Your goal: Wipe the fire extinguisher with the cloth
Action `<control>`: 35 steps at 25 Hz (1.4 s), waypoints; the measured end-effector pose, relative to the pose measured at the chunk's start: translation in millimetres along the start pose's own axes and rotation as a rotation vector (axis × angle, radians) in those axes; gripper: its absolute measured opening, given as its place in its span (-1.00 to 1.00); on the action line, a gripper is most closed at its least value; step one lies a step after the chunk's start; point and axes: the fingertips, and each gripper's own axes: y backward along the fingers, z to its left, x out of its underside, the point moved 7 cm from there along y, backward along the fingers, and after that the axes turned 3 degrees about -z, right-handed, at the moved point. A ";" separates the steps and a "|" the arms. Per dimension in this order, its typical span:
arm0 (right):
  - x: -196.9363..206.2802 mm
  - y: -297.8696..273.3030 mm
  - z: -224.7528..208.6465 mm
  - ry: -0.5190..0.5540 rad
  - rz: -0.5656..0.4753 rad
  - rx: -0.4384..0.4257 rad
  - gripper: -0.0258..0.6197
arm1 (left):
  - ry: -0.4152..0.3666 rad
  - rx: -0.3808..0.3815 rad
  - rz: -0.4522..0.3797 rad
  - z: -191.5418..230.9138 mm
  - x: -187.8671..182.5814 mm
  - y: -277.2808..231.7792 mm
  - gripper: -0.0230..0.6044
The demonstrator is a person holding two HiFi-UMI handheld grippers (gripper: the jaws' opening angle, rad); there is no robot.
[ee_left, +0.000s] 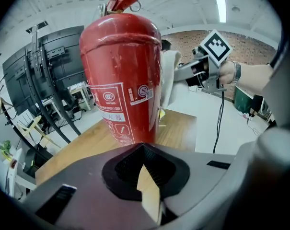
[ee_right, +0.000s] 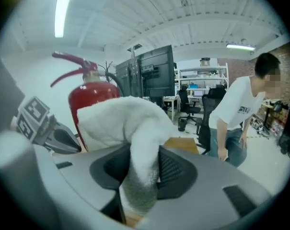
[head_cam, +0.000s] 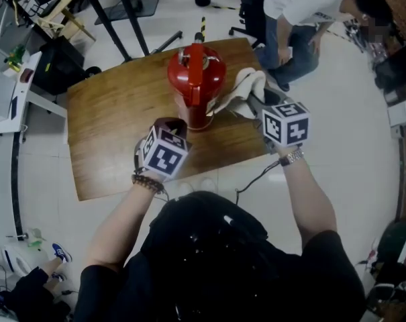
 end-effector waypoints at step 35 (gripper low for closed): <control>-89.5 -56.5 11.8 0.372 -0.029 -0.510 -0.43 | 0.287 -0.277 0.032 -46.6 -20.8 -10.4 -0.93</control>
